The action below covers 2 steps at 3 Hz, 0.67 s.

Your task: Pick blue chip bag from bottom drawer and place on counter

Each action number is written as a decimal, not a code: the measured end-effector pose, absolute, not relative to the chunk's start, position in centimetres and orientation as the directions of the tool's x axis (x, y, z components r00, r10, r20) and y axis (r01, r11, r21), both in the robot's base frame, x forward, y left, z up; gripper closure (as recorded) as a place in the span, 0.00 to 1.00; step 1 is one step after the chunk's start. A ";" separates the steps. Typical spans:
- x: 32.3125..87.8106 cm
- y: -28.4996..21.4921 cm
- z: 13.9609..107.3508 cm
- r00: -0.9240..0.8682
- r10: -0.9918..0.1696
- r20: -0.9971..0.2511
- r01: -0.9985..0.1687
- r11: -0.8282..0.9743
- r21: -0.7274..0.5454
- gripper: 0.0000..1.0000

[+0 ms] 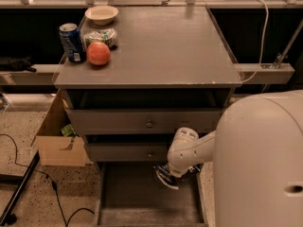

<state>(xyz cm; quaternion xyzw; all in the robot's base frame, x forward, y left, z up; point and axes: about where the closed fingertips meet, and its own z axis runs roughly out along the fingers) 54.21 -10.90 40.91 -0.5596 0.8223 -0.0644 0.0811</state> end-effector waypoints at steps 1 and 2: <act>55.2 -11.0 43.2 -0.357 -0.931 -0.074 -0.902 0.365 -0.233 1.00; 55.1 -11.4 43.7 -0.363 -0.929 -0.070 -0.897 0.368 -0.243 1.00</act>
Offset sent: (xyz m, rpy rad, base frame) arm 0.0094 -0.0008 0.0233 -0.0019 -0.0390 0.0005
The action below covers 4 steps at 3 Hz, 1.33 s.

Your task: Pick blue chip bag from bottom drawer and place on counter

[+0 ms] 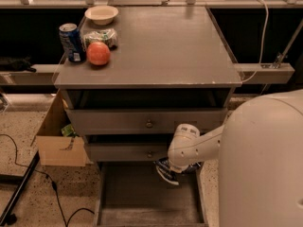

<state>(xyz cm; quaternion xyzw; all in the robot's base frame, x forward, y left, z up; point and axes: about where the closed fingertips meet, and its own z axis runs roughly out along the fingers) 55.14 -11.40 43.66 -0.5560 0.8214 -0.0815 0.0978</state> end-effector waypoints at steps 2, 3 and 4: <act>54.4 -14.9 49.6 -0.380 -0.923 -0.056 -0.859 0.375 -0.349 1.00; 53.2 -17.1 54.3 -0.388 -0.919 -0.075 -0.822 0.382 -0.423 1.00; 51.4 -19.9 60.4 -0.405 -0.905 -0.130 -0.752 0.410 -0.515 1.00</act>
Offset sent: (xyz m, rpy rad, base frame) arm -0.0182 -0.0605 0.1232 -0.0967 -0.1974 -0.0327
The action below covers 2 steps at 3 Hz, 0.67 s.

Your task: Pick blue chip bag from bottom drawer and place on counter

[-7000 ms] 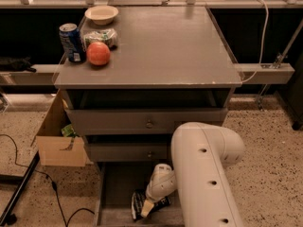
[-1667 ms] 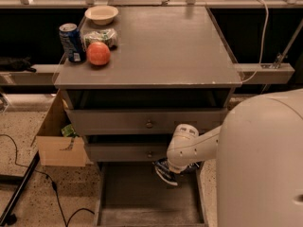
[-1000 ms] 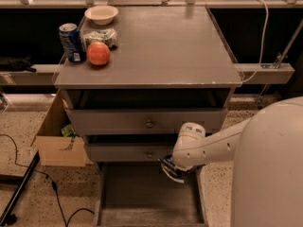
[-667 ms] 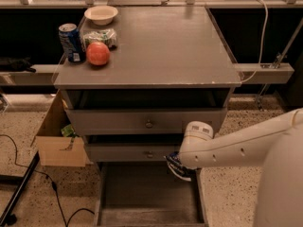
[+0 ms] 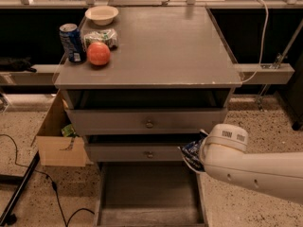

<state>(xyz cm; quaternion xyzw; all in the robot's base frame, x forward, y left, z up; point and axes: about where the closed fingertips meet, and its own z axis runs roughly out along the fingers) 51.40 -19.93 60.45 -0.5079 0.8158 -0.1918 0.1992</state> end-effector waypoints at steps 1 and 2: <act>51.4 -19.9 60.5 -0.405 -0.905 -0.130 -0.752 0.410 -0.515 1.00; 51.3 -20.2 64.6 -0.390 -0.904 -0.176 -0.707 0.416 -0.572 1.00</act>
Offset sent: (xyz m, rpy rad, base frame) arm -0.0006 -0.0028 0.0813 0.0193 -0.1536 0.0029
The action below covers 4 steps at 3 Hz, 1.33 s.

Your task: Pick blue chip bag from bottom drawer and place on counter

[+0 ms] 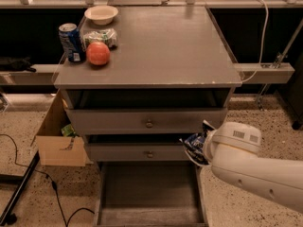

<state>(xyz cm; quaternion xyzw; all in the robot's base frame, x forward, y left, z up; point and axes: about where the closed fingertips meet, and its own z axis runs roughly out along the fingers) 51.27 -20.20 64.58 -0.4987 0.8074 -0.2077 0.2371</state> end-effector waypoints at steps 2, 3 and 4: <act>49.5 -23.4 71.7 -0.359 -0.868 -0.342 -0.576 0.495 -0.651 1.00; 48.5 -25.7 74.6 -0.305 -0.810 -0.501 -0.511 0.583 -0.632 1.00; 48.3 -25.6 75.8 -0.228 -0.766 -0.601 -0.506 0.621 -0.599 1.00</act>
Offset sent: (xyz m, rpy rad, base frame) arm -0.0340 -0.0180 0.1150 0.4144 -0.4102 0.1060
